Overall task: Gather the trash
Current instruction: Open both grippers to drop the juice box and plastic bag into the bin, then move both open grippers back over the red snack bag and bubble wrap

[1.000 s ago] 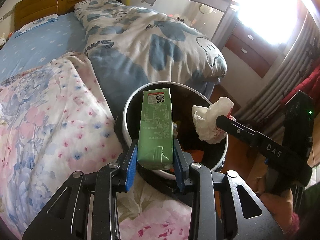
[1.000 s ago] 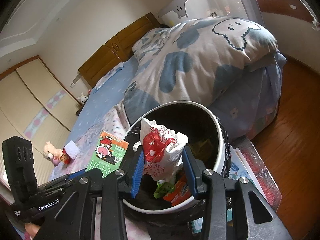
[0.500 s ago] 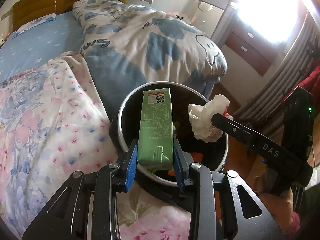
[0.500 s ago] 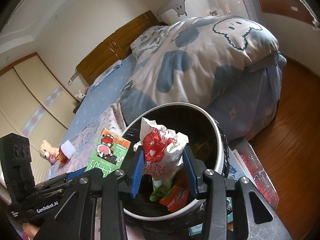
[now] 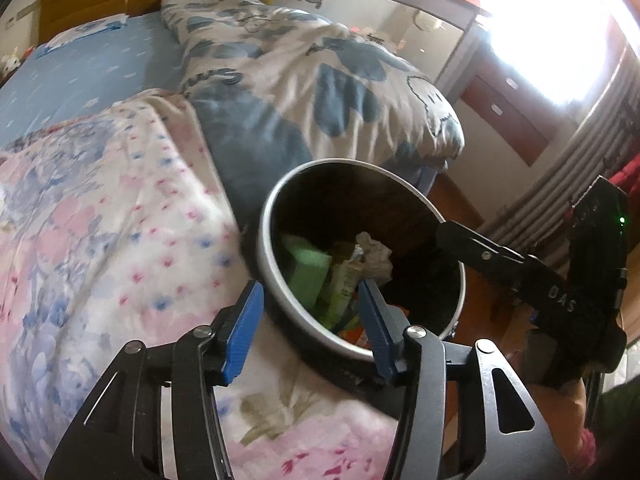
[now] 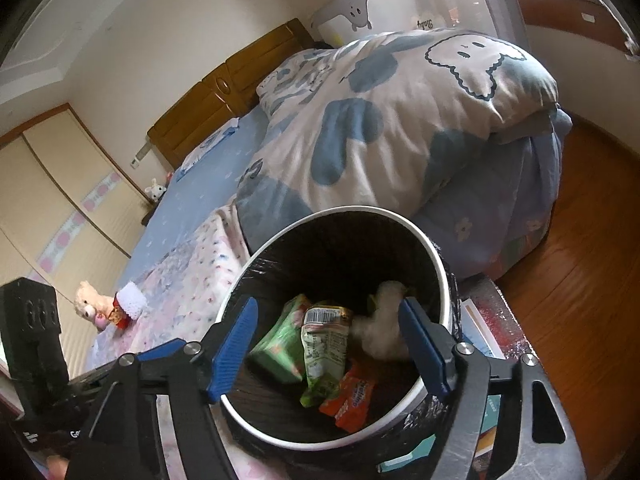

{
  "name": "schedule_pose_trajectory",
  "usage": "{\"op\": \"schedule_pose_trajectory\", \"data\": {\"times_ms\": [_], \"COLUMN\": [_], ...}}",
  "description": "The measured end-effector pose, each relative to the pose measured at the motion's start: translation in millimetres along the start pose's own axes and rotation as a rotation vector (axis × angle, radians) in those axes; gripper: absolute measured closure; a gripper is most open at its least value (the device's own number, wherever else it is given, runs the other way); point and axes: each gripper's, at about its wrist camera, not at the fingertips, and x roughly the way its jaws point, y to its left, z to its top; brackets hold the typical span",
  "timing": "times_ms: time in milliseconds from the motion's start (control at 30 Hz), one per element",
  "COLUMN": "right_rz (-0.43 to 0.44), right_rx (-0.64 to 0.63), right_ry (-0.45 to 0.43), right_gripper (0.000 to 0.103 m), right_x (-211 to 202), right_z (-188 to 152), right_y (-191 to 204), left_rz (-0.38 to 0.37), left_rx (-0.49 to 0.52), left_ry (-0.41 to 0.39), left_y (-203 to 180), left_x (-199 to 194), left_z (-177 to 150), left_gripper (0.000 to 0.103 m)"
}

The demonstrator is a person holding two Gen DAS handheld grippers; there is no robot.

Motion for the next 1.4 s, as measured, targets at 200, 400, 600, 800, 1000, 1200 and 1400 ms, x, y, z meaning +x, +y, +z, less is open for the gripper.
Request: {"op": "schedule_pose_trajectory", "data": {"times_ms": [200,400,600,800,1000,1200,1400], "right_rz": [0.033,0.089,0.140,0.179,0.210,0.246,0.274], "right_rx": [-0.025,-0.084,-0.132,-0.176,-0.206,-0.244,-0.278], "right_ry": [0.002,0.018,0.055,0.096,0.132,0.170,0.200], "right_gripper": [0.022,0.022,0.022,0.019,0.008,0.008,0.008], "right_x": [0,6,21,34,48,65,87], "right_z": [-7,-21,-36,-50,-64,-78,-86], "right_y": [21,57,95,128,158,188,217], "left_rz": [0.042,0.088,0.140,0.176,0.220,0.269,0.314], "left_rx": [-0.067,-0.164,-0.245,-0.346,-0.410,-0.459,-0.512], "left_ry": [-0.029,-0.054,-0.069,-0.090,-0.105,-0.125,-0.132], "left_y": [33,75,117,155,188,221,258], "left_x": [-21,-45,-65,-85,-103,-119,-128], "left_z": [-18,-39,-60,-82,-100,-109,-112], "left_gripper": [0.047,0.046,0.046,0.041,0.040,0.038,0.038]}}
